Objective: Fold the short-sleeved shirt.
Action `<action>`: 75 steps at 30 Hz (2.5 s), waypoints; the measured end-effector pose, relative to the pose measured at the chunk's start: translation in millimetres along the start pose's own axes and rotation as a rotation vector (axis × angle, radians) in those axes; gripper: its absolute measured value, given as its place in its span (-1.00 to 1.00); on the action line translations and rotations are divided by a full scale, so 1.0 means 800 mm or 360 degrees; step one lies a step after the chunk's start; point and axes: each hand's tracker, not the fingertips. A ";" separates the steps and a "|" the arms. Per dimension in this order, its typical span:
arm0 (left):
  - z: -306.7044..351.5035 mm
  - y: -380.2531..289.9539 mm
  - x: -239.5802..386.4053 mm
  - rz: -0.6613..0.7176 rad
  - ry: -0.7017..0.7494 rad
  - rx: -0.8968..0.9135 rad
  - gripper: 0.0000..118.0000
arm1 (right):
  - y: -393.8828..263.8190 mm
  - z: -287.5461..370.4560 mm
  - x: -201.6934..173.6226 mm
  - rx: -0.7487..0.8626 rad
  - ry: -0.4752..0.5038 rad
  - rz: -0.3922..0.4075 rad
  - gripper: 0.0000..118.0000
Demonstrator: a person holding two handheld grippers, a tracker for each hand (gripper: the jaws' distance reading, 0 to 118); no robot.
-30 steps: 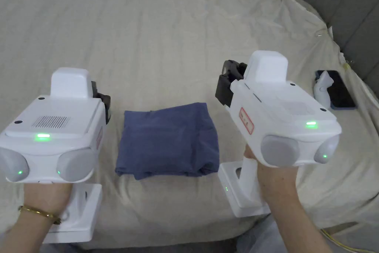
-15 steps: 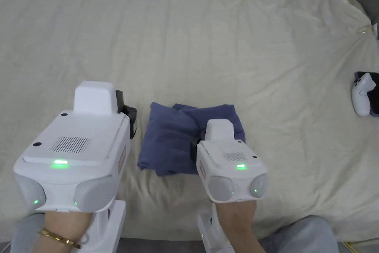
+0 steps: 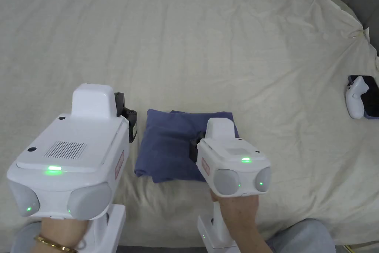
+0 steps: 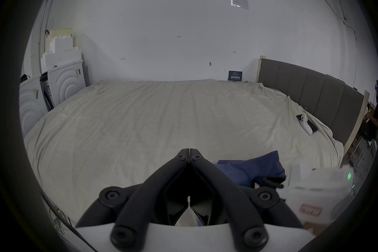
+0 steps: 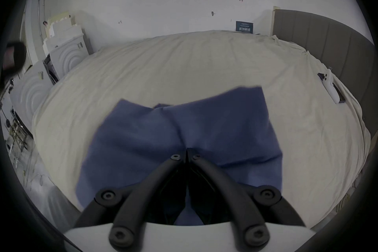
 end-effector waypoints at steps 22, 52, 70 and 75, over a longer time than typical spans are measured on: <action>-0.110 -0.088 0.114 -0.0150 -0.0299 -0.0365 -1.00 | 0.086 0.207 0.073 0.0665 -0.0069 -0.0100 -1.00; -0.065 0.024 -0.045 0.0647 -0.0463 -0.0331 -1.00 | 0.079 0.129 0.027 0.0561 -0.0057 0.0011 -1.00; -0.122 0.019 -0.123 0.0920 -0.0798 -0.0882 0.75 | -0.029 -0.027 -0.011 -0.0036 -0.0048 -0.0112 -1.00; -0.166 0.010 -0.136 0.0848 -0.0901 -0.1023 0.95 | -0.027 -0.022 -0.006 -0.0007 -0.0008 -0.0128 -1.00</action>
